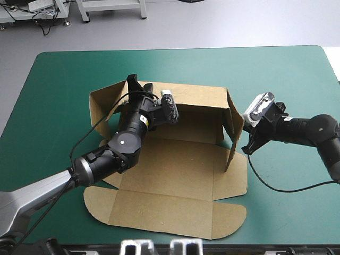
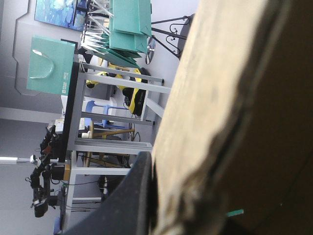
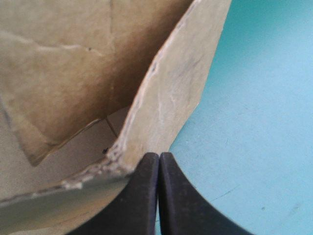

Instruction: Fold the box

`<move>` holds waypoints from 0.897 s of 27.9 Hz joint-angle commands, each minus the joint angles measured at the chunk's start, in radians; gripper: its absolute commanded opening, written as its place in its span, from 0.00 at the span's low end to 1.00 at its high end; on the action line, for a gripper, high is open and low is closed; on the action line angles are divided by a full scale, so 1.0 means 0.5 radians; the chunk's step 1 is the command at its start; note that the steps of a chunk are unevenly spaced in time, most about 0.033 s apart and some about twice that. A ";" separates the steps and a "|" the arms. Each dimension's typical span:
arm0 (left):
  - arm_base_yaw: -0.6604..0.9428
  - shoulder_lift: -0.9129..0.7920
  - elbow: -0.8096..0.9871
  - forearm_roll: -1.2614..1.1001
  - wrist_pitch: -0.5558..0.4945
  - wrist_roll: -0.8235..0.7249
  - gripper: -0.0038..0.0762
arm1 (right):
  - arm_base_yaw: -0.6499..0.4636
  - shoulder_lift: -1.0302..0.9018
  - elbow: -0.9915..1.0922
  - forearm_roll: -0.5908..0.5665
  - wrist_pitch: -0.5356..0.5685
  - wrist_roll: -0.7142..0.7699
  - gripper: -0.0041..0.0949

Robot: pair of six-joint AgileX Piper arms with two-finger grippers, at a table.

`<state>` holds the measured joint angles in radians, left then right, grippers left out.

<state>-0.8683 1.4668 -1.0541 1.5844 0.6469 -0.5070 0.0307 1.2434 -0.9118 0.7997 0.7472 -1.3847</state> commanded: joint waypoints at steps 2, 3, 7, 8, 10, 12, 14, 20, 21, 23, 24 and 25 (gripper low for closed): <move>-0.005 -0.042 -0.075 0.090 0.027 0.040 0.07 | -0.013 -0.060 0.020 0.177 -0.031 -0.269 0.04; -0.005 -0.038 -0.075 0.086 0.023 0.040 0.07 | -0.013 -0.068 0.020 0.197 0.031 -0.385 0.08; -0.005 -0.038 -0.075 0.090 0.023 0.040 0.07 | -0.013 -0.093 0.020 0.205 0.058 -0.355 0.36; -0.005 -0.038 -0.075 0.090 0.023 0.040 0.07 | -0.013 -0.103 0.020 0.209 0.067 -0.320 0.48; -0.005 -0.038 -0.075 0.090 0.022 0.040 0.07 | -0.013 -0.117 0.020 0.232 0.129 -0.242 0.69; -0.005 -0.038 -0.075 0.090 0.022 0.040 0.07 | -0.013 -0.131 0.020 0.236 0.180 -0.219 0.83; -0.005 -0.038 -0.075 0.090 0.022 0.040 0.07 | -0.013 -0.143 0.020 0.236 0.224 -0.219 0.88; -0.005 -0.038 -0.075 0.086 0.022 0.040 0.07 | 0.133 -0.143 0.020 0.297 0.169 -0.219 0.86; -0.005 -0.038 -0.075 0.077 0.018 0.040 0.07 | 0.169 -0.140 0.020 0.293 0.132 -0.219 0.86; -0.005 -0.038 -0.075 0.038 0.009 0.060 0.07 | 0.248 -0.131 0.020 0.289 0.026 -0.233 0.86; -0.005 -0.034 -0.075 0.000 0.009 0.090 0.07 | 0.274 -0.131 0.020 0.289 -0.026 -0.229 0.86; -0.005 -0.030 -0.075 -0.042 0.020 0.146 0.07 | 0.289 -0.127 0.020 0.294 -0.099 -0.212 0.86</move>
<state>-0.8683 1.4831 -1.0561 1.5668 0.6405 -0.4649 0.1504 1.2000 -0.8787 0.8906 0.7825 -1.4936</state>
